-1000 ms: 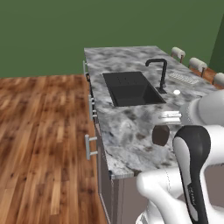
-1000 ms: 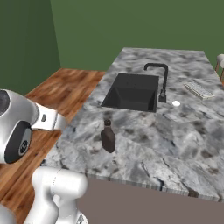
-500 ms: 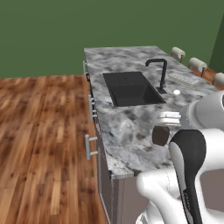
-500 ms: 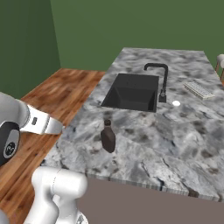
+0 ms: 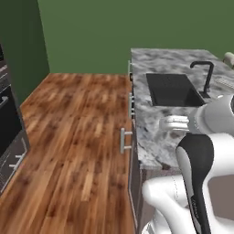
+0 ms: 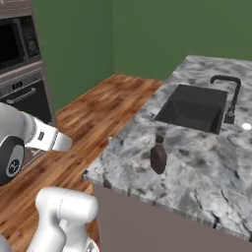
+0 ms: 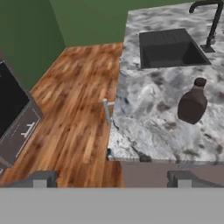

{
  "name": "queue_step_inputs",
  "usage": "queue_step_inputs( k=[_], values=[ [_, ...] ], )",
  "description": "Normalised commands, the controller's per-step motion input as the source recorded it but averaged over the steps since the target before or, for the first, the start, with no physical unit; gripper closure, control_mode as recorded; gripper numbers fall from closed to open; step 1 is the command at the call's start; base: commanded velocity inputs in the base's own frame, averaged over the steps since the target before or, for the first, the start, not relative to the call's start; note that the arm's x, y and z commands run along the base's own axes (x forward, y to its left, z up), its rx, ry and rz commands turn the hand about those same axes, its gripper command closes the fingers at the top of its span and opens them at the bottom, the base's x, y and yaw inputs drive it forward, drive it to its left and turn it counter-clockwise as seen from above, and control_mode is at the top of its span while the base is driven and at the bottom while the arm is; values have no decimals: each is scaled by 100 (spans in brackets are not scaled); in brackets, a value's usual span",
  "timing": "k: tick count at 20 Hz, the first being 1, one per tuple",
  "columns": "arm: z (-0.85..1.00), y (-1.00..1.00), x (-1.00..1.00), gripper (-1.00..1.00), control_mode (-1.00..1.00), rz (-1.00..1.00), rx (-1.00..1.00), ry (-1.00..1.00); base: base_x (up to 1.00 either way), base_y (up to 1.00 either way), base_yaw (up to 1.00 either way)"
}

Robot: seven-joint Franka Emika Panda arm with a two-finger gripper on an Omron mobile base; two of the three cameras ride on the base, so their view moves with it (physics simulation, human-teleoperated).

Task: Move the syrup bottle and shaker from the cabinet to the dining counter.

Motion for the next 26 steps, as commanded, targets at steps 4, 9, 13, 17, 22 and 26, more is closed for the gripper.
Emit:
queue_step_inputs(
  k=[4, 9, 13, 17, 22, 26],
  values=[
    [0, 0, 0, -100, 100, 0, 0, 0, -51, 65, 94],
    [0, 0, 0, -100, 100, 0, 0, 0, -31, 49, 100],
    [0, 0, 0, -100, 100, 0, 0, 0, -14, 44, 100],
    [0, 0, 0, -100, 100, 0, 0, 0, 43, -4, 81],
    [0, 0, 0, -100, 100, 0, 0, 0, 64, -68, 46],
    [0, 0, 0, -100, 100, 0, 0, 0, 50, -97, 37]
  ],
)
